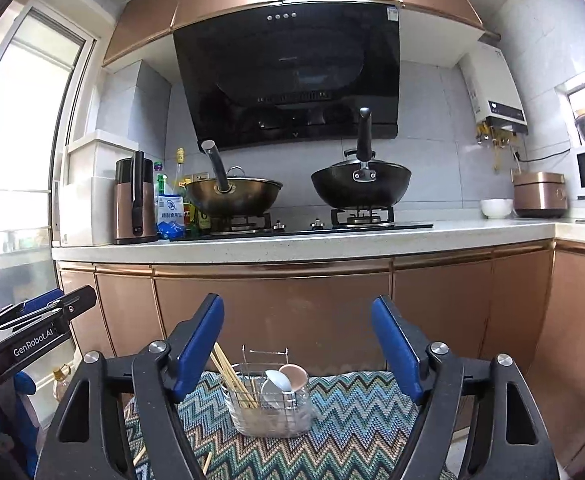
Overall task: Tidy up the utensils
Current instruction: 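Open both tools to drop the chopsticks into the holder, then withdraw both open tools and move them back over the cloth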
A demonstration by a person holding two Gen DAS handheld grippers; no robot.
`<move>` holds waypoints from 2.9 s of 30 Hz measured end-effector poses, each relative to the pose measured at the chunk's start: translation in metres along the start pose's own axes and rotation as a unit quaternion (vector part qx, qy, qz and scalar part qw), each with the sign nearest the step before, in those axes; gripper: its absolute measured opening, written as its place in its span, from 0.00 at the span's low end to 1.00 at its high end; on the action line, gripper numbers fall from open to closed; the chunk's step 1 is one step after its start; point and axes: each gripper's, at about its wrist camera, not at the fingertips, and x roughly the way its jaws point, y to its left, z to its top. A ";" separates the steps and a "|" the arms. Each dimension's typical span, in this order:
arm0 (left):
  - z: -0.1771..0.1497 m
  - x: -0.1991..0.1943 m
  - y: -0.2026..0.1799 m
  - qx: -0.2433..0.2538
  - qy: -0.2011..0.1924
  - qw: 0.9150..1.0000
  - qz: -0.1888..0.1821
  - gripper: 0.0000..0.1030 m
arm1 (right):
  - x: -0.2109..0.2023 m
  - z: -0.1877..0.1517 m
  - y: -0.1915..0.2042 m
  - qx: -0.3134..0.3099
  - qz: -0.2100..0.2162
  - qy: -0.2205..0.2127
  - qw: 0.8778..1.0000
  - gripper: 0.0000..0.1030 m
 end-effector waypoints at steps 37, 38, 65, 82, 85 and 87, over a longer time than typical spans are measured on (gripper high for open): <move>-0.016 -0.027 0.020 0.006 0.012 1.000 0.027 0.57 | -0.046 -0.005 -0.013 -0.014 -0.018 -0.048 0.999 1.00; -0.016 -0.027 0.020 0.005 0.011 1.000 0.028 0.57 | -0.046 -0.006 -0.012 -0.017 -0.018 -0.051 0.998 1.00; -0.023 -0.022 0.023 0.029 -0.012 0.998 0.059 0.57 | -0.032 -0.014 -0.021 -0.020 -0.017 -0.017 1.000 1.00; -0.026 -0.009 0.039 0.015 0.001 0.996 0.089 0.66 | -0.024 -0.023 -0.021 -0.032 -0.019 -0.006 0.999 0.99; -0.031 0.000 0.040 0.014 0.014 0.996 0.088 0.66 | -0.022 -0.026 -0.022 -0.028 -0.016 -0.016 0.999 0.99; -0.034 0.006 0.040 0.018 0.021 0.996 0.088 0.66 | -0.019 -0.028 -0.023 -0.026 -0.015 -0.017 0.999 0.99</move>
